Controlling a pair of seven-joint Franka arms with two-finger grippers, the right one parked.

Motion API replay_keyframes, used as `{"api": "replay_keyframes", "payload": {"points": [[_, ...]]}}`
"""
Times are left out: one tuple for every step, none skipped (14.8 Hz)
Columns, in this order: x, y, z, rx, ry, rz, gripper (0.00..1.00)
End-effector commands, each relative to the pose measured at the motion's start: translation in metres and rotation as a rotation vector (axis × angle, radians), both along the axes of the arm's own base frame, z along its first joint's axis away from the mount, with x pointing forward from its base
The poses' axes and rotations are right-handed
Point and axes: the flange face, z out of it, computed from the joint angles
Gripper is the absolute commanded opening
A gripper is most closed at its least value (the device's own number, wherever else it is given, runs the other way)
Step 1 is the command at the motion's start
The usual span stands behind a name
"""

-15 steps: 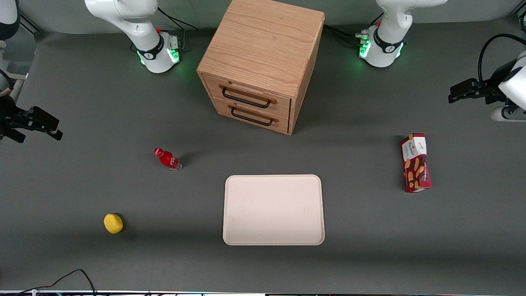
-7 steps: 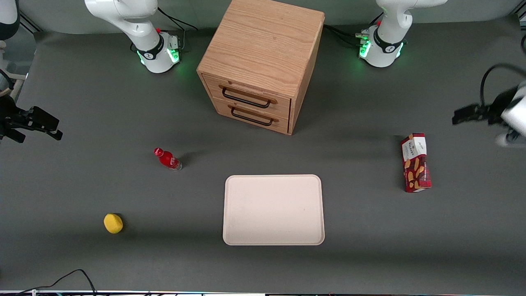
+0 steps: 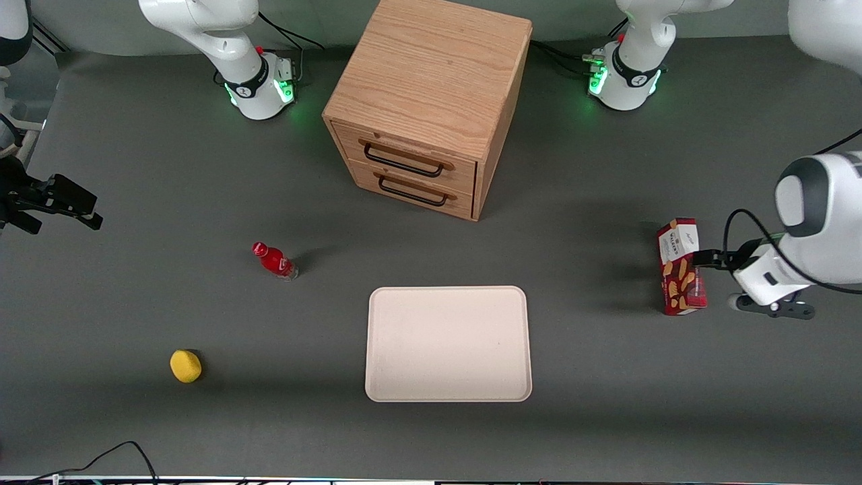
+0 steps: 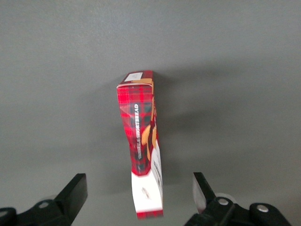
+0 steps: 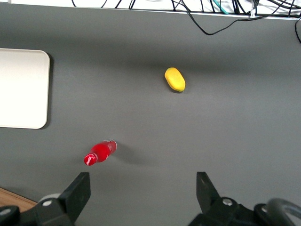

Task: Place red cookie box on tray
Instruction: 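Close the left gripper on the end of the red shortbread box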

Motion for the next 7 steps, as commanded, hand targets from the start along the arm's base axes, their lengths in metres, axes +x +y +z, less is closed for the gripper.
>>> {"api": "replay_keyframes", "payload": {"points": [[-0.021,0.005,-0.026,0.002,-0.036,-0.031,1.00],[-0.025,0.005,-0.036,0.002,-0.043,-0.043,1.00],[-0.031,0.005,-0.047,0.001,-0.045,-0.055,1.00],[-0.037,0.005,-0.057,0.000,-0.051,-0.062,1.00],[-0.044,0.004,-0.068,0.000,-0.061,-0.065,1.00],[-0.050,0.004,-0.076,0.003,-0.081,-0.066,1.00],[-0.053,0.004,-0.083,0.004,-0.090,-0.066,0.96]]}}
